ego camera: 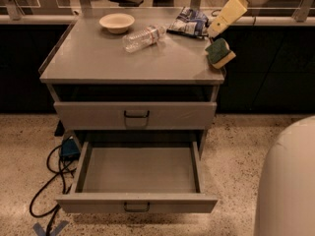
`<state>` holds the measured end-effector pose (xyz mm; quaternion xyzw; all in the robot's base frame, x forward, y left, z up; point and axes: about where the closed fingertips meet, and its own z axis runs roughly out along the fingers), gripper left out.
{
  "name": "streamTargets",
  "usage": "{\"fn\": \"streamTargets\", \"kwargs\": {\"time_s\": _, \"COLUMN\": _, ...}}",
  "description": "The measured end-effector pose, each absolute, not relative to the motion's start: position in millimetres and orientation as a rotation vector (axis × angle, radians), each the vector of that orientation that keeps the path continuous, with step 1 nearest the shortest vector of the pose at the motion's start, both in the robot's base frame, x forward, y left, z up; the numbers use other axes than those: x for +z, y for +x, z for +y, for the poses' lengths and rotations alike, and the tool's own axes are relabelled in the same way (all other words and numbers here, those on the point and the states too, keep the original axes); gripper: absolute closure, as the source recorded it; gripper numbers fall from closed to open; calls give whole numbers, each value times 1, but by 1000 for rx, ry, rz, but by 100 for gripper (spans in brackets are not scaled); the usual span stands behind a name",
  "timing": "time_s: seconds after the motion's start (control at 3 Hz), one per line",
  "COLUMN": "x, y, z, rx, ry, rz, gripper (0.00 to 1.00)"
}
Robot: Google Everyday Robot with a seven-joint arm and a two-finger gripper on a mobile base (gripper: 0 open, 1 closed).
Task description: Place sponge into middle drawer
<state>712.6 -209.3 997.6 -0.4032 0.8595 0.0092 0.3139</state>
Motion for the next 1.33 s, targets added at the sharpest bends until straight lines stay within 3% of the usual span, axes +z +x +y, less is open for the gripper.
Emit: {"fn": "streamTargets", "kwargs": {"time_s": 1.33, "x": 898, "y": 764, "z": -227, "rx": 295, "ry": -971, "rz": 2321, "gripper": 0}}
